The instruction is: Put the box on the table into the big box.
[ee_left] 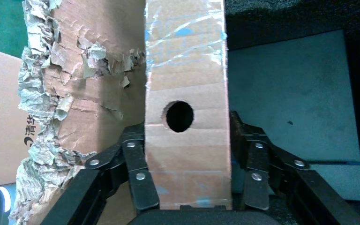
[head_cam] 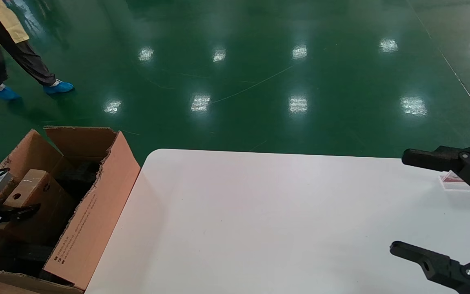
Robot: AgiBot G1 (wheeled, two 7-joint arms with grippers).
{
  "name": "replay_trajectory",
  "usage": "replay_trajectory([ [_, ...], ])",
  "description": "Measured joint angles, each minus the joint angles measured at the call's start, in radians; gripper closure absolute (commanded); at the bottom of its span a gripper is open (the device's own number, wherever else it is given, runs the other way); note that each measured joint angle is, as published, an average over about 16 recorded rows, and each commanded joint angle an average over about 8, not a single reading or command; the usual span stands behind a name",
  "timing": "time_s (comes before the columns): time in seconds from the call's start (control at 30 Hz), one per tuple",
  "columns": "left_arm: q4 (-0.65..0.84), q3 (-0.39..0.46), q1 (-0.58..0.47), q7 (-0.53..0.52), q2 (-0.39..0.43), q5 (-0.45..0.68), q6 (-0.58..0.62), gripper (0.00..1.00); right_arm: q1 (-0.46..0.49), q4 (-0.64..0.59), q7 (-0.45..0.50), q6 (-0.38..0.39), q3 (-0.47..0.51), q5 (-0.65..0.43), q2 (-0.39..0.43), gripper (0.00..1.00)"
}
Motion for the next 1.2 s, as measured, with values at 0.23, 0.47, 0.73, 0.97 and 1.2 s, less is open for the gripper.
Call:
replay_trajectory([
  [0.23,-0.032,-0.007,0.018,-0.014,-0.003,-0.005,0.000,0.00,0.000,0.000,0.000,0.000,0.000,0.000,0.000,0.00],
  [0.47,-0.069,-0.015,0.035,-0.028,-0.008,-0.012,0.004,0.00,0.000,0.000,0.000,0.000,0.000,0.000,0.000,0.00],
  [0.73,-0.112,-0.022,0.049,-0.044,-0.011,-0.016,0.021,0.00,0.000,0.000,0.000,0.000,0.000,0.000,0.000,0.00],
  [0.97,-0.165,-0.025,0.016,-0.048,-0.006,-0.008,0.098,0.00,0.000,0.000,0.000,0.000,0.000,0.000,0.000,0.00],
  [1.2,-0.210,-0.022,-0.071,-0.035,0.019,0.013,0.246,0.00,0.000,0.000,0.000,0.000,0.000,0.000,0.000,0.00],
])
